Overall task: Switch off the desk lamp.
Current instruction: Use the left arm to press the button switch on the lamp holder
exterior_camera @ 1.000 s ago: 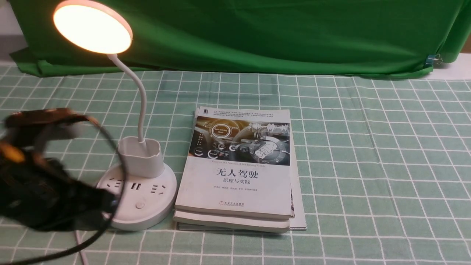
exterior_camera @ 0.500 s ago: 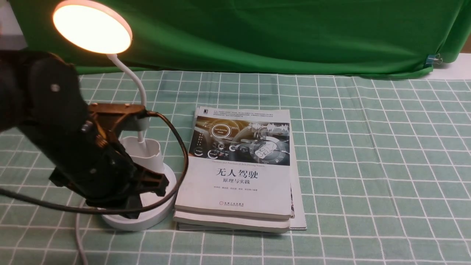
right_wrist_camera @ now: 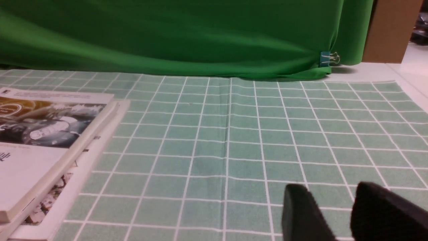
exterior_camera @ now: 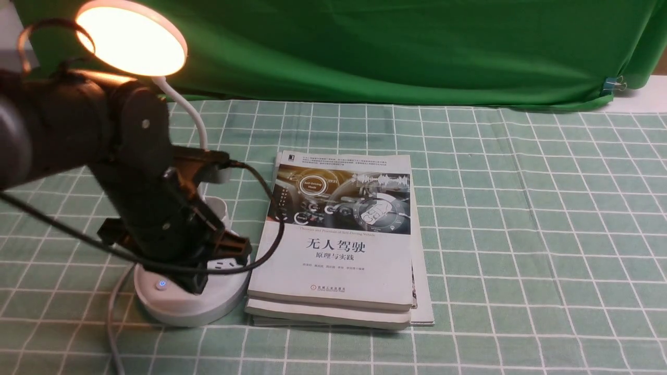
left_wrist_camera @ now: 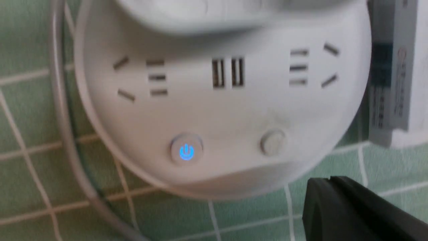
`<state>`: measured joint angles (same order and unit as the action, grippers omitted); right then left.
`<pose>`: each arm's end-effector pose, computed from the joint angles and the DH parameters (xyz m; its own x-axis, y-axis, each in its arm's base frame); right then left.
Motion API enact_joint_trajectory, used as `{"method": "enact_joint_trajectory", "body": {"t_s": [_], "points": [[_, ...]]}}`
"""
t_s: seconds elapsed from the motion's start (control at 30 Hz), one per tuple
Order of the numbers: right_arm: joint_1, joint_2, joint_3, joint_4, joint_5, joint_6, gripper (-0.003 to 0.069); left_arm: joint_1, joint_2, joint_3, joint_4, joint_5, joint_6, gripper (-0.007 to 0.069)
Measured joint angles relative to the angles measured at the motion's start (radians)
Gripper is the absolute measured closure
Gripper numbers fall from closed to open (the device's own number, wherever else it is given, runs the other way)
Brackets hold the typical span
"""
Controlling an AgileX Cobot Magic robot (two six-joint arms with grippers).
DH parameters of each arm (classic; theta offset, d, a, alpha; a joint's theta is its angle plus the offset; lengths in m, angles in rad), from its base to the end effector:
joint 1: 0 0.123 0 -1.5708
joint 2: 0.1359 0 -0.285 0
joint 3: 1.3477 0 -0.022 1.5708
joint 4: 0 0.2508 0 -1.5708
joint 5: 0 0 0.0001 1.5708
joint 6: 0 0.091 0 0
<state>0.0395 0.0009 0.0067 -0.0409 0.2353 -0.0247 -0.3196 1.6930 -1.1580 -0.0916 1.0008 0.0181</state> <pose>0.0558 0.0013 0.1895 -0.1525 -0.0705 -0.9858 -0.0400 0.9971 -0.0651 0.3011 -0.1070 0.2198 -0.9517 0.2820 -0.1213 0.2925 0.9529 -0.0803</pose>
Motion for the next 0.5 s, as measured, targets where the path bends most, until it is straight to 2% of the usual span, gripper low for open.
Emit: {"method": "enact_joint_trajectory", "body": {"t_s": [0.5], "points": [[0.0, 0.0, 0.0, 0.0, 0.0, 0.0, 0.0417, 0.018, 0.065, -0.035, 0.017, 0.022, 0.004, 0.0624]]}}
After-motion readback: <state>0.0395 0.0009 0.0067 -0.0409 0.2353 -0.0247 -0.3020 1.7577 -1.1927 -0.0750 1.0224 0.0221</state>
